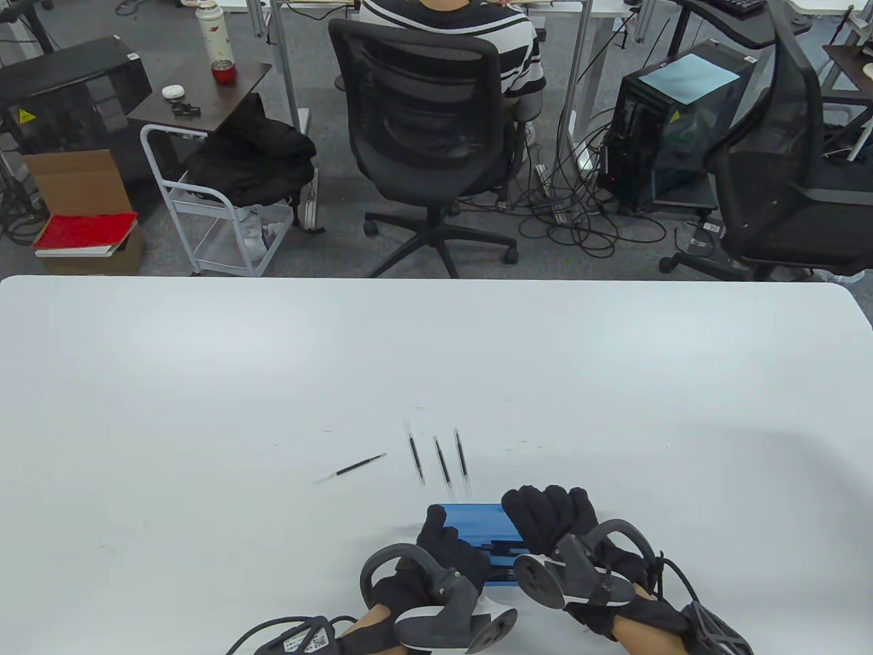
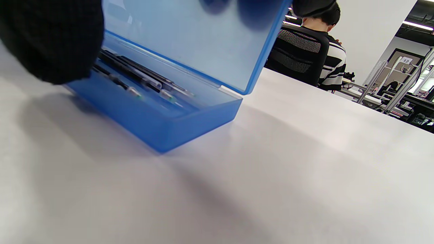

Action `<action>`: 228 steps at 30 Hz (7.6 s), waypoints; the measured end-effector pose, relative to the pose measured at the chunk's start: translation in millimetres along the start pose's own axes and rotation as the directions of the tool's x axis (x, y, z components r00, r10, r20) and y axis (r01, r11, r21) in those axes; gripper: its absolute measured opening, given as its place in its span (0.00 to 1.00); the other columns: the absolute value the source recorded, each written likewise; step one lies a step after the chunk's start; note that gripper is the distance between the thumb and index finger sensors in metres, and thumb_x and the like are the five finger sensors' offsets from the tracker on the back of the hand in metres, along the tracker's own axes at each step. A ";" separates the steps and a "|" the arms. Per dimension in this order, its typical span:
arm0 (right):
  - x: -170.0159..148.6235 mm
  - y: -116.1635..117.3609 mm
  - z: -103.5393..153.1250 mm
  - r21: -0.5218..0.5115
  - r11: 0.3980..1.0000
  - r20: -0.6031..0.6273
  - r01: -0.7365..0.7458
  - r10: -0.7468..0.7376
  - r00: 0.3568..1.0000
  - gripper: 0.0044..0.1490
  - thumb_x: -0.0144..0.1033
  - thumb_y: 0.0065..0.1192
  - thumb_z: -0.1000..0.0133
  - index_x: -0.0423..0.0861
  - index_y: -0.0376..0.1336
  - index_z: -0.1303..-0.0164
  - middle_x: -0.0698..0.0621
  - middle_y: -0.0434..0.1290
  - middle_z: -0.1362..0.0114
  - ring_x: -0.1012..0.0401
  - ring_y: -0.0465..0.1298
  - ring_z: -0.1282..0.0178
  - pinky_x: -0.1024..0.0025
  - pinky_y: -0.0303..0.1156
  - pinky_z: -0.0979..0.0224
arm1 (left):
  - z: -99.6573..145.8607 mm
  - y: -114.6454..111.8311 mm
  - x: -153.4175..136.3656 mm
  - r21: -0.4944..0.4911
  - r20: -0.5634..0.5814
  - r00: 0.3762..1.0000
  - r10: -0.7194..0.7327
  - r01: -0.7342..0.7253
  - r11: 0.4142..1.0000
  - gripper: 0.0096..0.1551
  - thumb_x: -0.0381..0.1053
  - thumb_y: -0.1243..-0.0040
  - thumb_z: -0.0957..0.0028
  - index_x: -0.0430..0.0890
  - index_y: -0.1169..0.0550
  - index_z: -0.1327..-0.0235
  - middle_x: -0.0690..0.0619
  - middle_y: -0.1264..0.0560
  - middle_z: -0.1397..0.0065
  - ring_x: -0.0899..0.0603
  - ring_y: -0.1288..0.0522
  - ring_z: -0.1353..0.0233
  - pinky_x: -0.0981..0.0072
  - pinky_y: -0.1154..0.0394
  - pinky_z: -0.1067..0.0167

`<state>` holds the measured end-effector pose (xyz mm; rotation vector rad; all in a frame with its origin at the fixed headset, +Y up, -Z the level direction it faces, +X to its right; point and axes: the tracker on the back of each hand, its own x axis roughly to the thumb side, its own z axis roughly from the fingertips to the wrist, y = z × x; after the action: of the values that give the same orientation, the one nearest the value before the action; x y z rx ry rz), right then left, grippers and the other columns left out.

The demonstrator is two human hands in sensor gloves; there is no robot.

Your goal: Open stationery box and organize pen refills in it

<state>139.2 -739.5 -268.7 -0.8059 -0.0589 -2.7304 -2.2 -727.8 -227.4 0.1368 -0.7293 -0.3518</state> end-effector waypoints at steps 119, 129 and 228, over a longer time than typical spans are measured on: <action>-1.2 -0.1 -1.2 0.010 1.000 -0.003 0.014 -0.014 1.000 0.81 0.61 0.70 0.58 0.41 0.24 0.16 0.37 0.42 0.10 0.34 0.53 0.15 0.31 0.52 0.17 | 9.3 -1.1 -31.2 0.094 -0.024 0.998 0.050 -0.047 0.994 0.28 0.48 0.24 0.53 0.46 0.18 0.38 0.53 0.14 0.40 0.42 0.14 0.36 0.30 0.36 0.23; -1.3 -0.3 -1.1 0.010 1.000 -0.002 0.012 -0.012 1.000 0.81 0.61 0.70 0.58 0.41 0.24 0.16 0.37 0.41 0.10 0.34 0.53 0.15 0.31 0.53 0.17 | -3.8 -12.4 -4.3 0.039 0.033 0.999 -0.032 0.031 0.999 0.28 0.48 0.25 0.52 0.47 0.19 0.37 0.53 0.15 0.38 0.42 0.15 0.34 0.30 0.37 0.23; -1.2 -0.4 -1.9 0.013 1.000 0.002 0.018 -0.018 1.000 0.81 0.61 0.70 0.58 0.41 0.24 0.16 0.37 0.41 0.10 0.34 0.53 0.15 0.31 0.53 0.17 | 14.6 -29.2 -186.3 -0.027 -0.501 0.844 0.192 -0.237 0.971 0.30 0.48 0.25 0.52 0.46 0.21 0.35 0.53 0.15 0.39 0.41 0.16 0.33 0.30 0.38 0.21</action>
<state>139.0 -739.0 -271.0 -0.8079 -0.0852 -2.7432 -148.3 -687.8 -340.5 0.0554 -0.2111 -0.1207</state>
